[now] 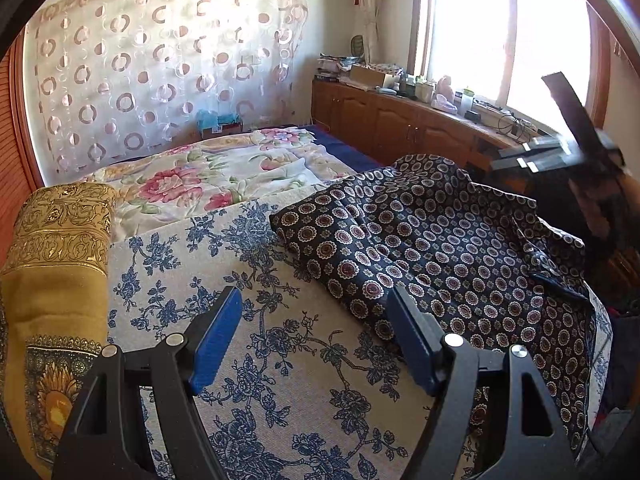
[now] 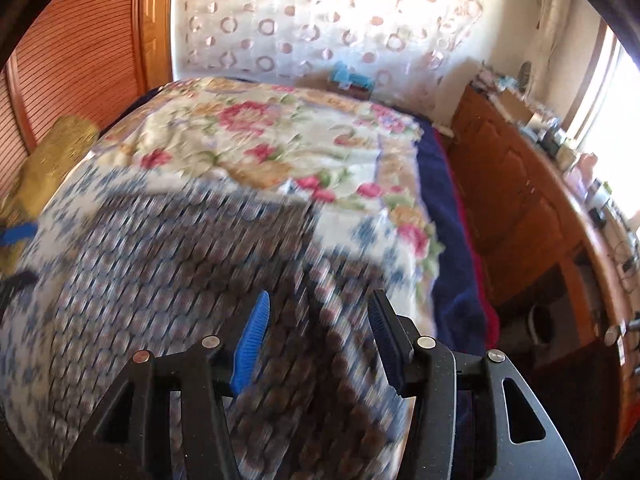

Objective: Fold small clothes

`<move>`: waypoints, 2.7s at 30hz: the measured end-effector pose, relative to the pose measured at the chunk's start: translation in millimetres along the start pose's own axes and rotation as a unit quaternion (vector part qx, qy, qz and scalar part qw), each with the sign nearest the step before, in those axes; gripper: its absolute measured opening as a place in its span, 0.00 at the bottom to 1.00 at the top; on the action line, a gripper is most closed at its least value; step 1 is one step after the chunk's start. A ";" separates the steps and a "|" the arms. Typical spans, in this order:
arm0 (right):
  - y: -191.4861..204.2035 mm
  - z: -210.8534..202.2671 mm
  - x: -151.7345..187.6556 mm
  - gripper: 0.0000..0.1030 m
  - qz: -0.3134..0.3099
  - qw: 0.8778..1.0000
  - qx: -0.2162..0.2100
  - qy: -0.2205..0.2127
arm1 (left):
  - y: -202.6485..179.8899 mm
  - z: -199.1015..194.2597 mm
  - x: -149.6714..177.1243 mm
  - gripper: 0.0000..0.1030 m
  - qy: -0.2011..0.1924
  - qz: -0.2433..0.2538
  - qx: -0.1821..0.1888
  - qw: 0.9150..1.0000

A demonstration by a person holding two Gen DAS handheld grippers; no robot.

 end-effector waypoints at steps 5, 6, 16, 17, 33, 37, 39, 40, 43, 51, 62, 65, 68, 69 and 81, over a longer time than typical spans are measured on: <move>25.5 -2.1 55.0 0.52 0.020 0.998 -0.037 0.040 | -5.8 3.5 0.3 0.74 0.005 0.003 0.006 1.000; 29.7 -1.6 63.0 0.52 0.026 0.998 -0.043 0.044 | -7.8 4.1 0.4 0.74 0.005 0.006 0.007 1.000; 39.3 -13.8 95.7 0.02 0.044 0.996 -0.060 0.045 | -12.8 3.5 1.5 0.74 0.005 0.012 0.010 1.000; 32.5 -19.1 97.1 0.02 0.047 0.997 -0.051 0.040 | -12.4 3.4 1.4 0.74 0.005 0.011 0.010 1.000; -7.7 -48.3 122.8 0.24 0.104 0.993 0.022 0.050 | -20.2 6.7 2.6 0.74 0.006 0.020 0.018 1.000; -24.1 -49.1 90.5 0.44 0.101 0.995 0.020 0.004 | -21.8 10.7 3.0 0.74 0.009 0.017 0.019 1.000; -22.8 -44.3 67.1 0.44 0.085 0.996 0.019 -0.016 | -20.8 13.6 3.1 0.74 0.012 0.012 0.017 1.000; -21.7 -40.3 59.3 0.44 0.077 0.997 0.014 -0.021 | -20.7 14.4 2.9 0.74 0.012 0.010 0.016 1.000; -15.6 -17.9 26.3 0.44 0.054 0.998 -0.006 -0.030 | -19.0 15.3 2.3 0.74 0.016 0.005 0.005 1.000; 0.7 73.4 -40.4 0.44 0.002 0.998 -0.059 -0.015 | -17.0 8.6 -1.7 0.74 0.020 -0.014 -0.024 0.999; -4.1 128.6 -47.6 0.02 -0.008 0.987 -0.155 0.034 | -30.2 16.7 -2.5 0.73 0.037 -0.016 -0.026 0.999; -18.5 113.3 -48.5 0.01 0.002 0.991 -0.133 -0.002 | -34.4 18.7 -2.5 0.74 0.038 -0.014 -0.023 0.999; -49.3 93.5 -51.5 0.01 0.048 0.995 -0.078 -0.039 | -39.5 19.4 -2.2 0.73 0.038 -0.013 -0.019 0.999; -64.0 90.4 -51.1 0.01 0.069 0.995 -0.051 -0.040 | -41.6 19.4 -1.8 0.74 0.038 -0.011 -0.018 0.999; -64.6 82.1 -50.6 0.51 0.028 0.998 -0.045 -0.034 | -53.9 19.5 -11.5 0.74 0.034 -0.004 -0.010 0.999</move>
Point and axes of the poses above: each gripper's, at about its wrist camera, not at the fingertips, and z roughly the way its jaws point, y to its left, x to its underside, the point moved 7 cm from there along z, roughly the way its jaws point, and after that the axes turned 10 degrees about x, right-handed, at the moved point
